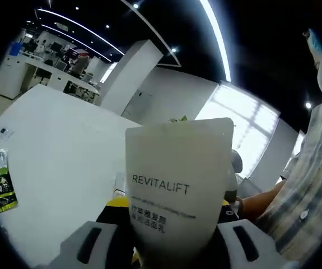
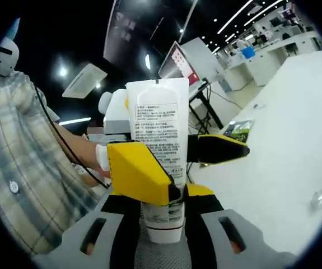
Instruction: Arrange the skincare products in the storage area until every visible bottle or jar stands upright without overlapping.
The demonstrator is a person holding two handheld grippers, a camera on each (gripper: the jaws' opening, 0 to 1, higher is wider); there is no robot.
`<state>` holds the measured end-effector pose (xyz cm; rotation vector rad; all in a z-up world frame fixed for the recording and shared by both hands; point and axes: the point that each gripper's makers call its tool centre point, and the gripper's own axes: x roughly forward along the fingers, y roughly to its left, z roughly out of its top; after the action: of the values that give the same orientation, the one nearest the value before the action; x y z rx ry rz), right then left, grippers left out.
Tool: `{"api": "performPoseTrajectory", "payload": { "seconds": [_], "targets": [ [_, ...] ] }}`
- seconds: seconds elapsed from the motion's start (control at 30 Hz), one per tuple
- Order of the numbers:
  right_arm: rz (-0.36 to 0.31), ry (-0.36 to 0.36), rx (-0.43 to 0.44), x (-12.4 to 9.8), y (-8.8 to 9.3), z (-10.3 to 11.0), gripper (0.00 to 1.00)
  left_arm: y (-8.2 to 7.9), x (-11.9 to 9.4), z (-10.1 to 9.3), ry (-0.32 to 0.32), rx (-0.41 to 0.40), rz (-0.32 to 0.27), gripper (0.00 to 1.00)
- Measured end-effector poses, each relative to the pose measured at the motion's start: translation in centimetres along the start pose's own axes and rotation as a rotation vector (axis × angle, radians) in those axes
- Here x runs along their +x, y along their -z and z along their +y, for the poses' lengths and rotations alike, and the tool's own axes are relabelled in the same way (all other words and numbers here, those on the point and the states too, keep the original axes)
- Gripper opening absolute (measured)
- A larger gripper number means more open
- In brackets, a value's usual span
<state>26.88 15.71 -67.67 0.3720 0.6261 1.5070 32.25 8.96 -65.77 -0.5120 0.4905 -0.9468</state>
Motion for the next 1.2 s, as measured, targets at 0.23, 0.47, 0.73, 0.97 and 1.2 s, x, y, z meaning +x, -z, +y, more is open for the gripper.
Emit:
{"api": "performPoseTrajectory", "payload": {
  "seconds": [0.23,0.47,0.73,0.97,1.2],
  "targets": [
    [0.002,-0.020,-0.004,0.0,0.0,0.5,0.28,0.0,0.1,-0.7,0.042,-0.017,-0.002,0.47],
    [0.009,-0.069,0.010,0.4,0.2,1.4,0.28,0.2,0.0,-1.6,0.082,-0.038,0.008,0.49],
    [-0.001,-0.079,0.041,0.3,0.2,1.6,0.28,0.0,-0.1,-1.8,0.089,-0.048,-0.004,0.47],
    [-0.004,-0.083,0.050,0.6,0.1,1.5,0.28,-0.3,-0.3,-1.5,0.075,-0.030,-0.018,0.46],
    [0.004,-0.069,0.039,0.4,0.2,1.4,0.28,-0.2,-0.1,-1.5,0.070,-0.020,-0.018,0.45]
  ]
}}
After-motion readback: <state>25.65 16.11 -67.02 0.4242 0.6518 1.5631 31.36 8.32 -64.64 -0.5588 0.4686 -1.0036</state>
